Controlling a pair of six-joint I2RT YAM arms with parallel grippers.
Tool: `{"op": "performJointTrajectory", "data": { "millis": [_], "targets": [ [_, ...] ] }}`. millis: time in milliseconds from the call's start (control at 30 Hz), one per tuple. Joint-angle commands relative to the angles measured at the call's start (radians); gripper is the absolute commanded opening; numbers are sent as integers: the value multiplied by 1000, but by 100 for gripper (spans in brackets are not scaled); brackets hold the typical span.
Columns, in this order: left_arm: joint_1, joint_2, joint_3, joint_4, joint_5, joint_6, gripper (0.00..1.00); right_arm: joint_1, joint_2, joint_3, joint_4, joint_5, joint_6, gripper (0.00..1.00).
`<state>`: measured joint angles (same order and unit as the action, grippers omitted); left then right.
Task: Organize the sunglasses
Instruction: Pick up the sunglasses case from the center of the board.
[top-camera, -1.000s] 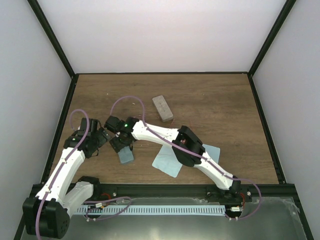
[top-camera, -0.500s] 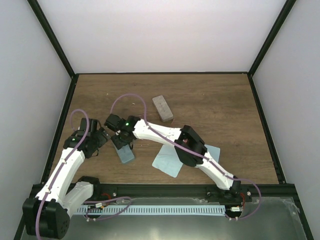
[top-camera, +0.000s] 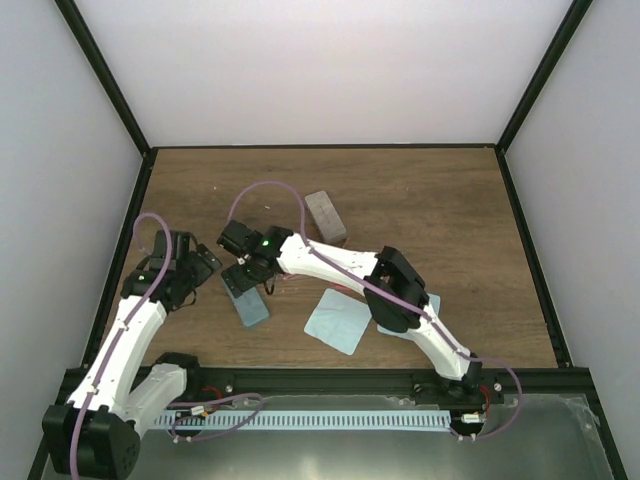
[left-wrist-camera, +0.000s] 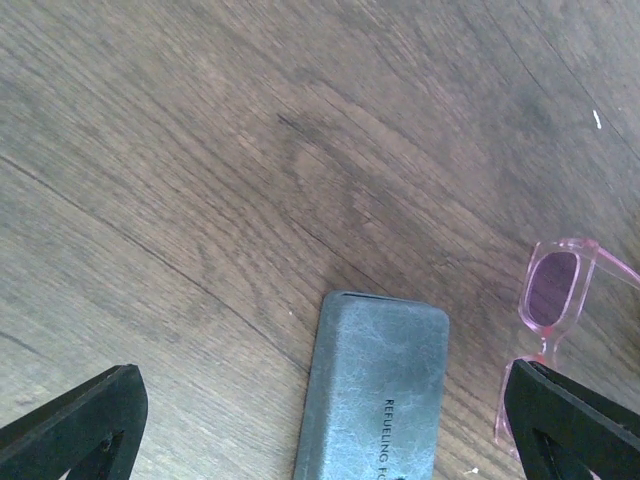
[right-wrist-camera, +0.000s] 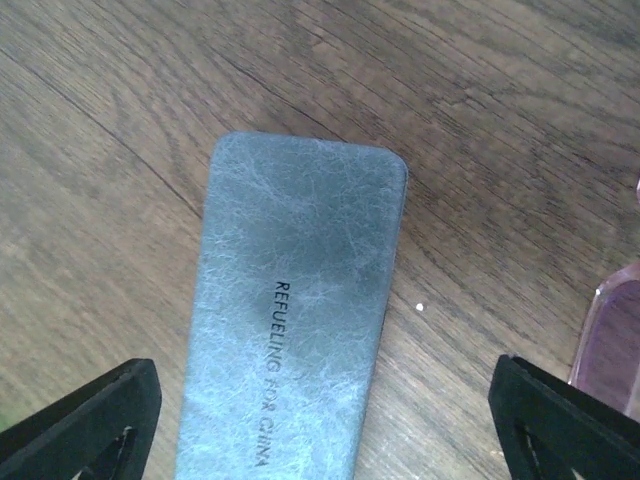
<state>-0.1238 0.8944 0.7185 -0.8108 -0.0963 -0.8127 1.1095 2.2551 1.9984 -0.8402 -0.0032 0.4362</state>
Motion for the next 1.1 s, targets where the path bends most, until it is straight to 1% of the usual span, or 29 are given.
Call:
{"op": "performJointTrajectory", "data": {
  "millis": [0, 67, 133, 200, 400, 600, 900, 933, 1067],
  "targets": [
    [8, -33, 16, -51, -59, -31, 100, 16, 57, 90, -42, 45, -1, 94],
    [9, -32, 21, -66, -77, -32, 100, 22, 80, 106, -58, 69, 0, 94],
    [9, -22, 26, -76, -93, -30, 100, 29, 92, 106, -63, 87, 2, 91],
    [9, -10, 32, -82, -106, -30, 100, 33, 104, 141, -66, 100, 3, 90],
    [9, 12, 41, -91, -124, -3, 100, 40, 145, 184, -88, 118, 14, 90],
    [9, 10, 25, -84, -118, 10, 100, 51, 186, 241, -111, 122, 10, 90],
    [9, 5, 16, -72, -102, 19, 100, 64, 203, 265, -121, 109, 7, 89],
    [8, 6, 14, -70, -100, 19, 100, 65, 232, 265, -122, 108, 6, 89],
    [9, 7, 7, -63, -94, 21, 100, 66, 245, 266, -127, 100, 7, 88]
  ]
}}
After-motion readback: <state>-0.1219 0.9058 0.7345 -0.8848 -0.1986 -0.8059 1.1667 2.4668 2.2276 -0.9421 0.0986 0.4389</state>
